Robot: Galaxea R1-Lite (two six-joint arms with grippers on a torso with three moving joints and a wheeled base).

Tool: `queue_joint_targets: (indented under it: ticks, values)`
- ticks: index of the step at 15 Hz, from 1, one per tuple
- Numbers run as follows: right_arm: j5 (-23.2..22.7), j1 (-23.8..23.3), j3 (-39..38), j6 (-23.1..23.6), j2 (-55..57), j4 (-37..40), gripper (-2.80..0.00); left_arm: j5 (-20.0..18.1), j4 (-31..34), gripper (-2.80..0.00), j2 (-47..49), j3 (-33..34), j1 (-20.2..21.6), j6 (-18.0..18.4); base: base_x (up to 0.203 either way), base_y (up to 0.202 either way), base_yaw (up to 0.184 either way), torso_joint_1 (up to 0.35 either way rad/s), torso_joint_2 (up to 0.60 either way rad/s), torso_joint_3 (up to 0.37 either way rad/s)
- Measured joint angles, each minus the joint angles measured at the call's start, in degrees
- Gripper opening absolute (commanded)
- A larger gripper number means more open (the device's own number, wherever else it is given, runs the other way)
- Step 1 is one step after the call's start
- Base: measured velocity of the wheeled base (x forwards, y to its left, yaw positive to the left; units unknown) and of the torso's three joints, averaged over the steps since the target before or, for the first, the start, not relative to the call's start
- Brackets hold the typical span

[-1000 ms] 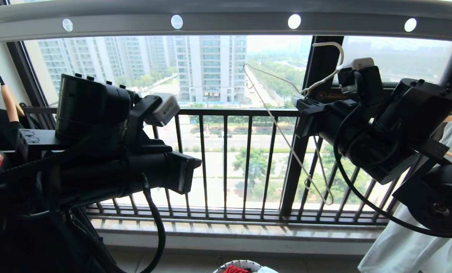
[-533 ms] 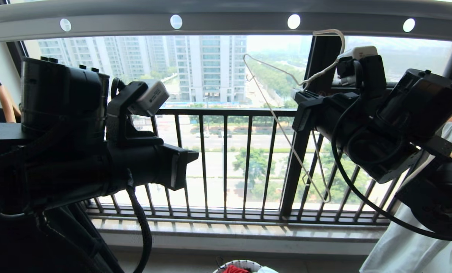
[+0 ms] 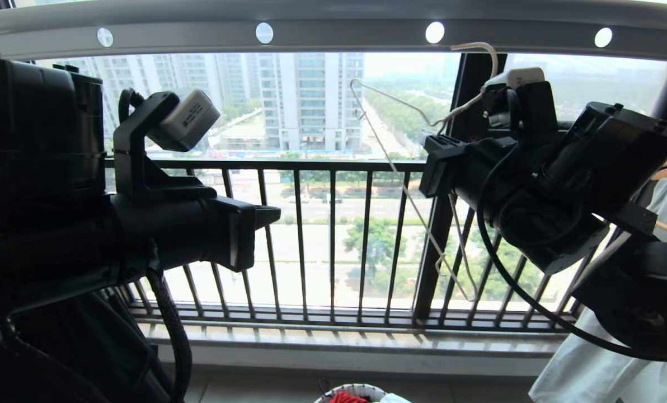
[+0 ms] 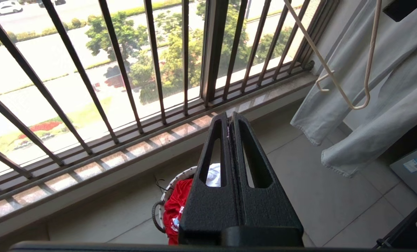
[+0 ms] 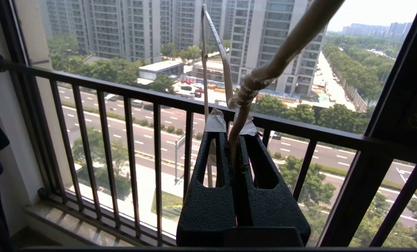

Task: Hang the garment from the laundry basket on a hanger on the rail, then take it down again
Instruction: Hang the clothes rack on the clothesline

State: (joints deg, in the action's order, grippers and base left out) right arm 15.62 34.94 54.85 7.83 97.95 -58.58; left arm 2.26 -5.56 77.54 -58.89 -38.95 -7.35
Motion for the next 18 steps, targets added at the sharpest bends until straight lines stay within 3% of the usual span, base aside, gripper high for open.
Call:
queue_joint_targets:
  ticks: [5, 9, 18]
  values:
    - [0.9, 1.4, 0.1, 1.3, 0.0, 0.0, -2.80, 0.1, -0.5, -2.80, -1.3, 0.2, 0.2, 0.0, 0.000, 0.000, 0.000, 0.000, 0.00, 0.000]
    - [1.3, 1.7, 3.7, 5.3, 0.2, 0.4, -2.80, 0.1, -0.6, -2.80, -1.5, 0.2, 0.3, -0.1, 0.000, 0.000, 0.000, 0.000, 0.00, 0.000]
    - [4.1, 1.2, 9.1, 5.7, 5.3, 1.1, -2.80, 1.3, -0.6, -2.80, -4.4, 0.0, 0.3, 0.0, 0.000, 0.000, 0.000, 0.000, 0.00, 0.000]
